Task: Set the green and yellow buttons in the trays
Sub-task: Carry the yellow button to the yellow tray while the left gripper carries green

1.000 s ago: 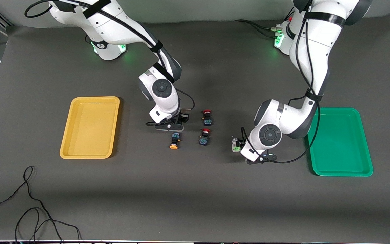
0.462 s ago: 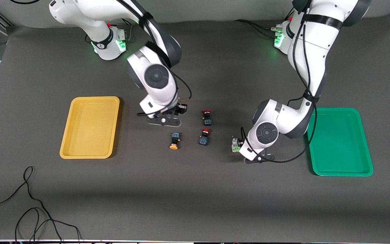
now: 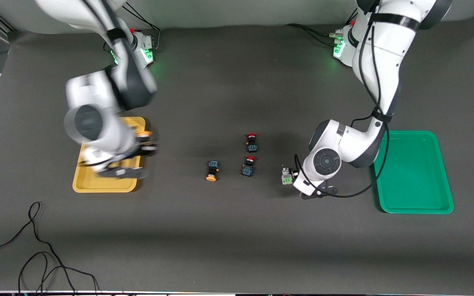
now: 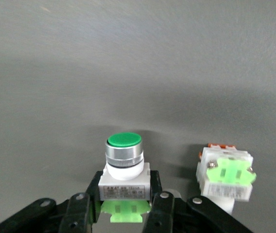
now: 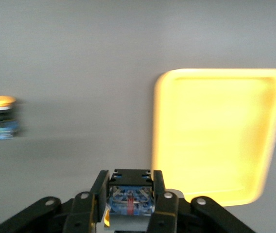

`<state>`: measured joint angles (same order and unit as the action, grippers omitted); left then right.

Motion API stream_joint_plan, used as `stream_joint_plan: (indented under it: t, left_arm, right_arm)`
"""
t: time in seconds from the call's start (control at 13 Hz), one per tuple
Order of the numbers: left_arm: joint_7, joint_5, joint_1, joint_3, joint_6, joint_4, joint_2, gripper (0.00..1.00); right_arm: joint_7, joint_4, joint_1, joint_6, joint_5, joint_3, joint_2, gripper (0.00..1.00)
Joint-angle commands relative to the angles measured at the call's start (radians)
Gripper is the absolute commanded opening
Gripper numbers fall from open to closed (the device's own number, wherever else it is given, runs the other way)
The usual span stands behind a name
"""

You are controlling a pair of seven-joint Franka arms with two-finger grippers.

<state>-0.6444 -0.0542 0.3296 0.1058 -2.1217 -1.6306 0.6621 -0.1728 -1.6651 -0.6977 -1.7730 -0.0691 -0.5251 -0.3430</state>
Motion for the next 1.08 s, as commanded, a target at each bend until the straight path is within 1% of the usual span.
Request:
stream_joint_plan:
  t: [0.0, 0.08, 0.15, 0.23, 0.31, 0.46, 0.54, 0.62, 0.69, 0.77, 0.85, 1.0]
  left_arm:
    - [-0.017, -0.015, -0.056, -0.001, 0.183, 0.001, -0.155, 0.0]
    - [0.001, -0.019, -0.081, -0.003, 0.257, 0.015, -0.191, 0.0]
    - [0.065, -0.038, -0.125, -0.003, 0.314, 0.021, -0.223, 0.0]
    - [0.148, -0.052, -0.161, -0.003, 0.356, 0.02, -0.251, 0.0]
    - [0.202, -0.059, -0.206, -0.005, 0.382, 0.015, -0.274, 0.0]
    - [0.318, -0.075, -0.297, -0.003, 0.388, 0.002, -0.311, 0.0]
    - [0.41, -0.085, -0.345, -0.003, 0.382, -0.006, -0.325, 0.0]
    - [0.49, -0.091, -0.384, -0.003, 0.381, -0.011, -0.328, 0.0]
    - [0.544, -0.093, -0.421, -0.003, 0.37, -0.029, -0.332, 0.0]
    - [0.586, -0.099, -0.451, -0.003, 0.341, -0.061, -0.343, 0.0]
    - [0.626, -0.116, -0.484, -0.003, 0.278, -0.118, -0.357, 0.0]
    - [0.695, -0.119, -0.552, -0.003, 0.069, -0.286, -0.384, 0.0]
  right_arm:
    - [0.261, -0.08, -0.013, -0.012, -0.017, -0.201, 0.033, 0.24]
    - [0.33, -0.099, -0.008, -0.034, -0.018, -0.258, 0.03, 0.24]
    - [0.389, -0.143, 0.004, -0.084, -0.018, -0.295, 0.032, 0.24]
    - [0.426, -0.207, 0.021, -0.155, -0.032, -0.306, 0.032, 0.24]
    - [0.456, -0.269, 0.045, -0.234, -0.075, -0.306, 0.024, 0.24]
    - [0.541, -0.375, 0.052, -0.406, -0.197, -0.305, -0.049, 0.24]
    - [0.594, -0.381, 0.052, -0.451, -0.259, -0.305, -0.106, 0.24]
    - [0.622, -0.375, 0.053, -0.46, -0.312, -0.303, -0.153, 0.24]
    - [0.633, -0.364, 0.052, -0.462, -0.352, -0.299, -0.187, 0.24]
    - [0.633, -0.363, 0.052, -0.471, -0.374, -0.294, -0.214, 0.24]
    - [0.633, -0.363, 0.052, -0.486, -0.38, -0.291, -0.226, 0.24]
    - [0.635, -0.363, 0.052, -0.487, -0.409, -0.289, -0.247, 0.24]
